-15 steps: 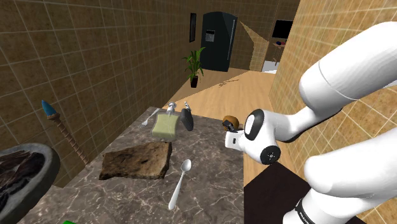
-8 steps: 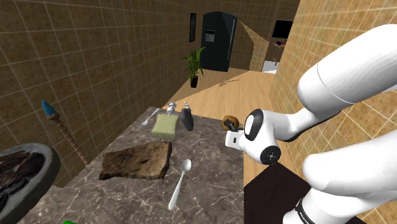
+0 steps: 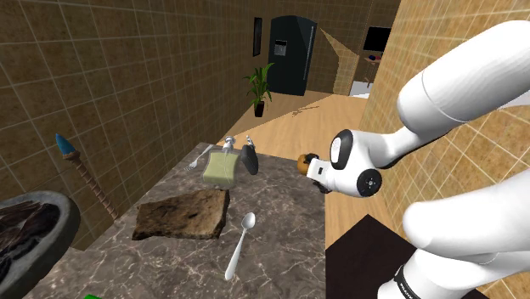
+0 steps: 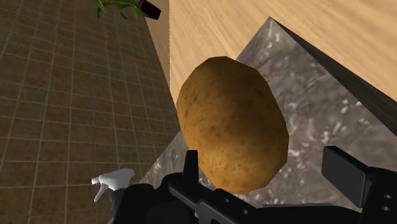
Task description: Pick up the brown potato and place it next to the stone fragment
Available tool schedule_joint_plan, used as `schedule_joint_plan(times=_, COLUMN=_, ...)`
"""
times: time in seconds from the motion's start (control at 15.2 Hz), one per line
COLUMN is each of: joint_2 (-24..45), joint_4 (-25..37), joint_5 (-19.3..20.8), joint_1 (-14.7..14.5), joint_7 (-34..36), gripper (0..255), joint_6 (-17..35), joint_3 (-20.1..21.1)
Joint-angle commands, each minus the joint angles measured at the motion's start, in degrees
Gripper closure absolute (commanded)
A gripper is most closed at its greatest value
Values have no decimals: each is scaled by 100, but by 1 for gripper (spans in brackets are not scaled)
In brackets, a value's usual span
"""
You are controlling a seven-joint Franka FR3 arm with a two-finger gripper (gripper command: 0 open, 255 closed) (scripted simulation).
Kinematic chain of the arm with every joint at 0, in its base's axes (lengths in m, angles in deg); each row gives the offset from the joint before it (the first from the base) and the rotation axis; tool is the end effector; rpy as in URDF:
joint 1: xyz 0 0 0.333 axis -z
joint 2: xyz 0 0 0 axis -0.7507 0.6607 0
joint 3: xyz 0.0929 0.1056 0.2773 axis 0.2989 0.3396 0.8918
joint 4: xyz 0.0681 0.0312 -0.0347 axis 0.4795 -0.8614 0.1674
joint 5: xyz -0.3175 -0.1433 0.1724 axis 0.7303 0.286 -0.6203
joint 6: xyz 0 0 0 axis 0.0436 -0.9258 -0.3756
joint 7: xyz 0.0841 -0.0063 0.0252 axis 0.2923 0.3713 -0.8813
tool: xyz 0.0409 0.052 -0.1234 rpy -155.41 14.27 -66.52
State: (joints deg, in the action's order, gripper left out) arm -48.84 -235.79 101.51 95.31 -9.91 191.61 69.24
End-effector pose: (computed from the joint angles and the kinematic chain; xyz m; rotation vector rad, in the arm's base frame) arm 0.3547 -0.0089 0.2423 1.5933 1.4881 0.4104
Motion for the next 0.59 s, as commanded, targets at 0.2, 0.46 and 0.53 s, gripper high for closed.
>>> schedule_joint_plan(times=0.2, joint_2=773, joint_4=-482, joint_5=-1184, joint_1=528, joint_7=-63, gripper=255, joint_6=-3168, joint_3=1432)
schedule_joint_plan(times=0.46, joint_2=-489, joint_4=-367, joint_5=-1248, joint_1=1030, joint_7=453, gripper=255, joint_6=-1979, joint_3=2005)
schedule_joint_plan(times=0.53, joint_2=-684, joint_4=-349, joint_5=-1241, joint_1=998, joint_7=502, gripper=255, joint_6=-1778, joint_3=1957)
